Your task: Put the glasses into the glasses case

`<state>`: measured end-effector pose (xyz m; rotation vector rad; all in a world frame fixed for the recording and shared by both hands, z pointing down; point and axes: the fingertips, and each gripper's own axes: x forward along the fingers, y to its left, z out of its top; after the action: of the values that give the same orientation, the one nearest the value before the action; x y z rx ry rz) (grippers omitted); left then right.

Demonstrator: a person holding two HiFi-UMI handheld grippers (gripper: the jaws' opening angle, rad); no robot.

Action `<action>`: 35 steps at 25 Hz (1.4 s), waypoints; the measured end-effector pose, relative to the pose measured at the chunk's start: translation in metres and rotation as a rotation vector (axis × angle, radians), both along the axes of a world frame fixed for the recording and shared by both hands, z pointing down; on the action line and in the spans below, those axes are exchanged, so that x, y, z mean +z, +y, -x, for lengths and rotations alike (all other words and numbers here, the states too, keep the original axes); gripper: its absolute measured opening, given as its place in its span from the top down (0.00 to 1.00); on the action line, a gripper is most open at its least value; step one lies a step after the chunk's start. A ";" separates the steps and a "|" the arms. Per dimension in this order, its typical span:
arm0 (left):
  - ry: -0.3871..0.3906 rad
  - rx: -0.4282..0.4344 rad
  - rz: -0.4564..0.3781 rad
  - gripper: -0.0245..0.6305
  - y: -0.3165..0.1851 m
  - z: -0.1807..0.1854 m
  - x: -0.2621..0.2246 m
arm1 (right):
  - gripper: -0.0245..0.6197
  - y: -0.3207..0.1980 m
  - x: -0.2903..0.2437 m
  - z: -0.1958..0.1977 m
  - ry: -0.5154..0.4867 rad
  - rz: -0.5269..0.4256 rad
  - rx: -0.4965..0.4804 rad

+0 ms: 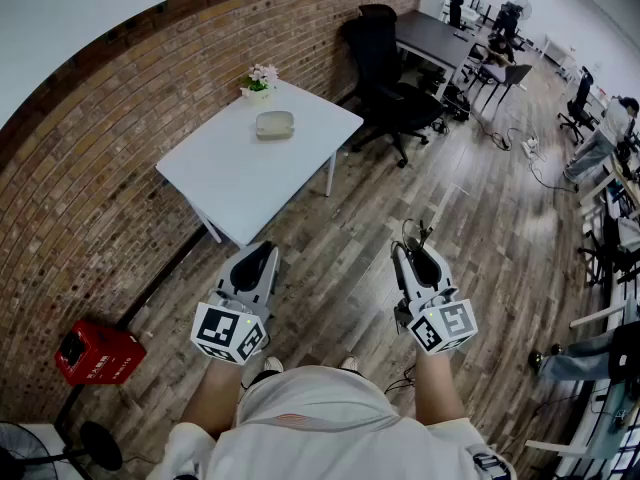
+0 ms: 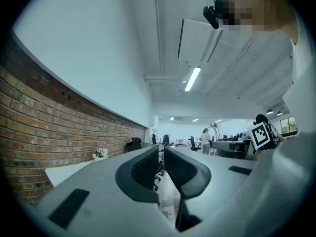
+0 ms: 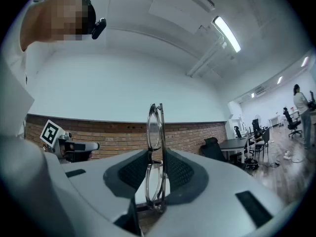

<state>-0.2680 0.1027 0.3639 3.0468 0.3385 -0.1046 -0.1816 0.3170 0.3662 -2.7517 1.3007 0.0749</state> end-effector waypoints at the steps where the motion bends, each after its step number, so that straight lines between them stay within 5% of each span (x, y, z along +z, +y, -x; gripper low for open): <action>1: 0.000 0.001 0.002 0.90 -0.004 0.000 0.001 | 0.73 -0.004 0.001 0.001 -0.001 0.001 0.000; 26: -0.030 0.051 0.019 0.90 -0.093 0.022 0.029 | 0.73 -0.084 0.022 0.030 -0.017 0.016 0.067; 35: -0.061 0.069 0.042 0.90 -0.108 -0.022 0.048 | 0.73 -0.107 0.033 -0.006 -0.017 0.072 0.043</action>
<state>-0.2457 -0.0054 0.4122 2.9856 0.4304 -0.0151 -0.1751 0.2097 0.3994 -2.8344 1.2644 0.0075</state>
